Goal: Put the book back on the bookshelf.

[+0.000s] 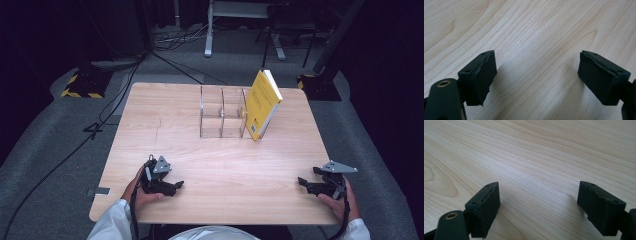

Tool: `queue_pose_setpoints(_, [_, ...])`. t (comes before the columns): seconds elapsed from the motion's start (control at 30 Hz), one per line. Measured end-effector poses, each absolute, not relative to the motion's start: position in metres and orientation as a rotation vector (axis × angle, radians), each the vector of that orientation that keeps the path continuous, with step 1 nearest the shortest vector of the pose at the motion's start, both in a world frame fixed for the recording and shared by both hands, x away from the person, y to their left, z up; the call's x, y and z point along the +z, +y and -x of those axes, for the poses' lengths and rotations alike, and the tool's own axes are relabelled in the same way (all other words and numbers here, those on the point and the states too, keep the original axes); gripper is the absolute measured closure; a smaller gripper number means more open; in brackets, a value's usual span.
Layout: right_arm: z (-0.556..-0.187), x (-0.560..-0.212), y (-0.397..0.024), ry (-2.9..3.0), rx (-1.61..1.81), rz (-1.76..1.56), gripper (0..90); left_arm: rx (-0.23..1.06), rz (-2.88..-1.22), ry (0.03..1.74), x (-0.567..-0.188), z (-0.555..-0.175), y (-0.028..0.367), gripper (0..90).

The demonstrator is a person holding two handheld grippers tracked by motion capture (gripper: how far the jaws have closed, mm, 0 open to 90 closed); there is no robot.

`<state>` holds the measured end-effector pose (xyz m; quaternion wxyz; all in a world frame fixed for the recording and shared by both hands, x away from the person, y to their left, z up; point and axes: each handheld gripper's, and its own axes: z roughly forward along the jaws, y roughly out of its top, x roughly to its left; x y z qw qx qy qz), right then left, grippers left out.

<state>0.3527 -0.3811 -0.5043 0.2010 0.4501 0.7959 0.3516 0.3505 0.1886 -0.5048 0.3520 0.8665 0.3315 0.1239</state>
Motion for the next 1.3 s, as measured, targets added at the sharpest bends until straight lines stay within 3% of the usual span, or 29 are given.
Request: queue_pose_setpoints(1.3, [-0.353,-0.5045,-0.3808,2.215,0.97,-1.27,16.3,0.323,-2.244,0.859,-0.5047,-0.3525,0.1874,15.2])
